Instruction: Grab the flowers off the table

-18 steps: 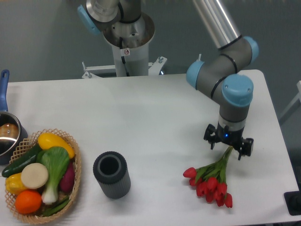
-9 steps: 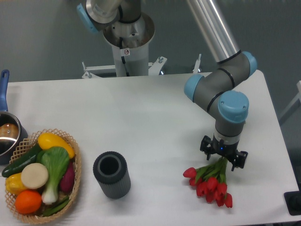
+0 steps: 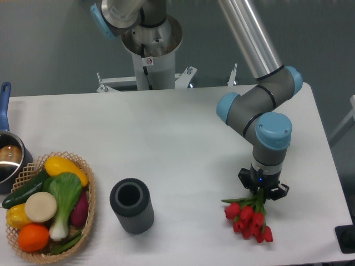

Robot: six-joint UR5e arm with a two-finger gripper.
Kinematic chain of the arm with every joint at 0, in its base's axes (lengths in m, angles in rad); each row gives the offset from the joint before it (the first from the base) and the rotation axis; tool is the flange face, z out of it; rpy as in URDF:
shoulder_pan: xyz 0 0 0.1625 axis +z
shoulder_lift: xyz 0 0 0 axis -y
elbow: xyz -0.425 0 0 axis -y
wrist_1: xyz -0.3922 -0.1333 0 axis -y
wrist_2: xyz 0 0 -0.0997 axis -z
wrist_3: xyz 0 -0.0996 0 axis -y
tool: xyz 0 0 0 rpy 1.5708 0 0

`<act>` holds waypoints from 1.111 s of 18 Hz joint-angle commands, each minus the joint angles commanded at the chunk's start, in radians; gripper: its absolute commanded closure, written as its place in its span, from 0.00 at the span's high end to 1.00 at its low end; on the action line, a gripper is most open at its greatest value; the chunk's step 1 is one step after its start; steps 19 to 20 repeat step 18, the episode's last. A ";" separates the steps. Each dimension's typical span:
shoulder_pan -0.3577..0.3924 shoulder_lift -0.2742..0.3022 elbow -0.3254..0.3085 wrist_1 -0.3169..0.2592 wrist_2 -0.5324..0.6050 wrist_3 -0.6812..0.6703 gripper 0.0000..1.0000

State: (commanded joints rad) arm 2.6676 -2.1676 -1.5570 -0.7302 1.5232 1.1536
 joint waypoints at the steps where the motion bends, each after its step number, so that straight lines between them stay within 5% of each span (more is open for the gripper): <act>1: 0.002 0.009 0.000 -0.002 0.003 -0.003 0.00; 7: 0.025 0.100 0.009 -0.052 0.069 -0.072 0.00; 12: 0.049 0.121 0.064 -0.155 0.067 -0.074 0.00; 20: 0.086 0.126 0.078 -0.175 0.071 -0.066 0.00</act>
